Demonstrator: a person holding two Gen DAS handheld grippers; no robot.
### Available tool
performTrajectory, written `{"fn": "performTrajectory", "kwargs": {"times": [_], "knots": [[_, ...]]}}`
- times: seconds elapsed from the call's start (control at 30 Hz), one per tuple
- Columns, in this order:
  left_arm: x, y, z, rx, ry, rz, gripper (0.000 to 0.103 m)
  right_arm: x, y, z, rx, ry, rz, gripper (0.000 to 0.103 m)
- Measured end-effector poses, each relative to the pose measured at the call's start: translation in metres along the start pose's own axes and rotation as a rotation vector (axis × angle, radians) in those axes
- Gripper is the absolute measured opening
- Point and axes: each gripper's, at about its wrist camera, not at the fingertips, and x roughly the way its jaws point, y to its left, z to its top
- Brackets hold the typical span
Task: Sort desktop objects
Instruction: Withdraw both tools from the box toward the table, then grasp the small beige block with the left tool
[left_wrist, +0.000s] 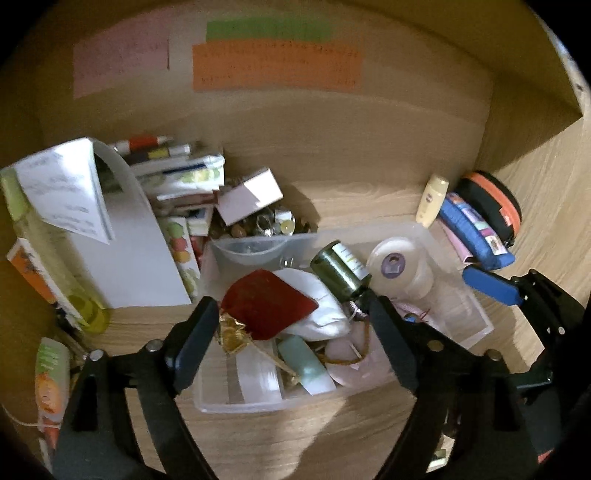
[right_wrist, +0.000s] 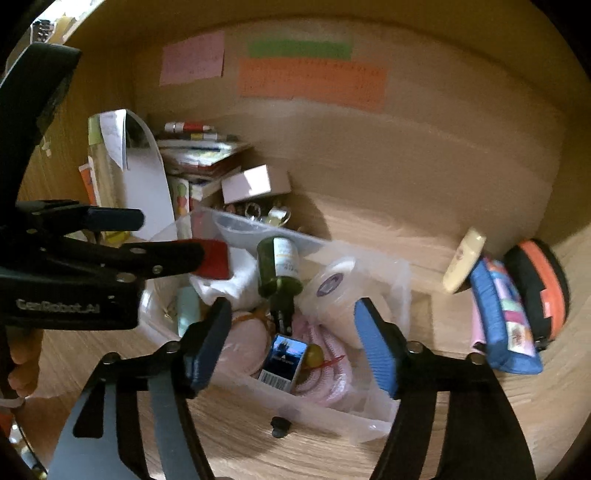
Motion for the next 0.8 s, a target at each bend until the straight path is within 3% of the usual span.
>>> {"fn": "performTrajectory", "kwargs": {"times": [0.13, 0.27, 0.33, 0.4, 0.63, 0.8], "knots": [[-0.023, -0.004, -0.004, 0.028, -0.048, 0.015, 0.094, -0.017, -0.003, -0.001, 0.018, -0.03, -0.027, 0.083], [-0.041, -0.008, -0.011, 0.043, -0.061, 0.008, 0.097, -0.034, -0.013, -0.008, 0.062, -0.037, -0.058, 0.088], [-0.045, -0.011, -0.014, 0.037, -0.06, 0.005, 0.098, -0.039, -0.019, -0.015, 0.102, -0.029, -0.106, 0.098], [-0.05, -0.016, -0.02, 0.04, -0.059, 0.002, 0.098, -0.043, -0.026, -0.024, 0.128, -0.016, -0.149, 0.098], [-0.052, -0.035, -0.048, 0.065, -0.016, -0.031, 0.098, -0.069, -0.051, -0.059, 0.195, 0.032, -0.176, 0.098], [-0.04, -0.045, -0.078, 0.064, 0.054, -0.061, 0.098, -0.094, -0.062, -0.078, 0.203, 0.036, -0.225, 0.098]]}}
